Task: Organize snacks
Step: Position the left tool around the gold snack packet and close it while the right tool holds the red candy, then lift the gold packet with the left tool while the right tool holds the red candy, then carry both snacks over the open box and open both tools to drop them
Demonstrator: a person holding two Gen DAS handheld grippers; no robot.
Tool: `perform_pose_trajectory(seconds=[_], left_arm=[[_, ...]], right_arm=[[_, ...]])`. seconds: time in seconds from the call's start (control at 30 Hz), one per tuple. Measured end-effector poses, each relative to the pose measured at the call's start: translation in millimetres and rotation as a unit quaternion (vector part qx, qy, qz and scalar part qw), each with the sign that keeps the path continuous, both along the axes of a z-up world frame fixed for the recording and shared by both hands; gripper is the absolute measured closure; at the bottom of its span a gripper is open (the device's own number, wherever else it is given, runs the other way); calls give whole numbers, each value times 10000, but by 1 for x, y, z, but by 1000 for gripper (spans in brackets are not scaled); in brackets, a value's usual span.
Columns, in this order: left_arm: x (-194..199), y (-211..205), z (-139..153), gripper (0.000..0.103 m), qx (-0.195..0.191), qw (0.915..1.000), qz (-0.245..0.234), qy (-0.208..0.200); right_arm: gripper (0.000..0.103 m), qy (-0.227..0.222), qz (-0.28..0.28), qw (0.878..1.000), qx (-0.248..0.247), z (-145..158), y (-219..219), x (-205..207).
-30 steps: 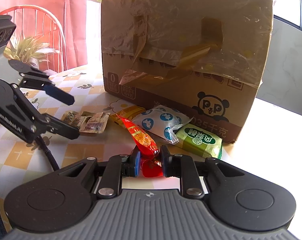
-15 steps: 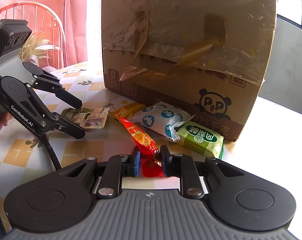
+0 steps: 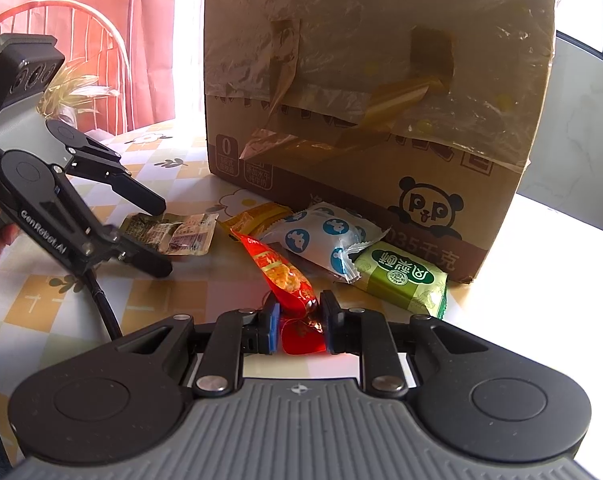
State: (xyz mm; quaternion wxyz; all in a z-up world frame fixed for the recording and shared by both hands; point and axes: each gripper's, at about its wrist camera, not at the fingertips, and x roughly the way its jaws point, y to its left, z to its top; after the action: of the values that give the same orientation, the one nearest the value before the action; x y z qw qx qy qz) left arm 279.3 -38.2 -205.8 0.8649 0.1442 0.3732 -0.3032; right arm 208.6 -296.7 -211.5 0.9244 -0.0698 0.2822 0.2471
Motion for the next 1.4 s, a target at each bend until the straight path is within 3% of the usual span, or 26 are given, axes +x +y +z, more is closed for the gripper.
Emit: perform_pose_trajectory(seconds=[0.07,0.47,0.8,1.07,1.4], left_arm=[[-2,0,2,48,74,9999,72,-106],[-17,15,10,50,-481,9980,401,-108],[-33,11,44,50,-774,9954,326,-471],[-37,7,97,50,-1164,9870,212,-1090],[-27,-5,175,49,-1516,9683,-32,-1986]], right_arm=[[81,1,1,10000,-1,0,0,0],[81,1,6,10000,-4,0,0,0],[82,-124,-98,9998,-115,4,-1,-5],[82,-433,90,9985,314,51,-13,-12],[82,-1258,104,9868,1018,147,-32,-4]])
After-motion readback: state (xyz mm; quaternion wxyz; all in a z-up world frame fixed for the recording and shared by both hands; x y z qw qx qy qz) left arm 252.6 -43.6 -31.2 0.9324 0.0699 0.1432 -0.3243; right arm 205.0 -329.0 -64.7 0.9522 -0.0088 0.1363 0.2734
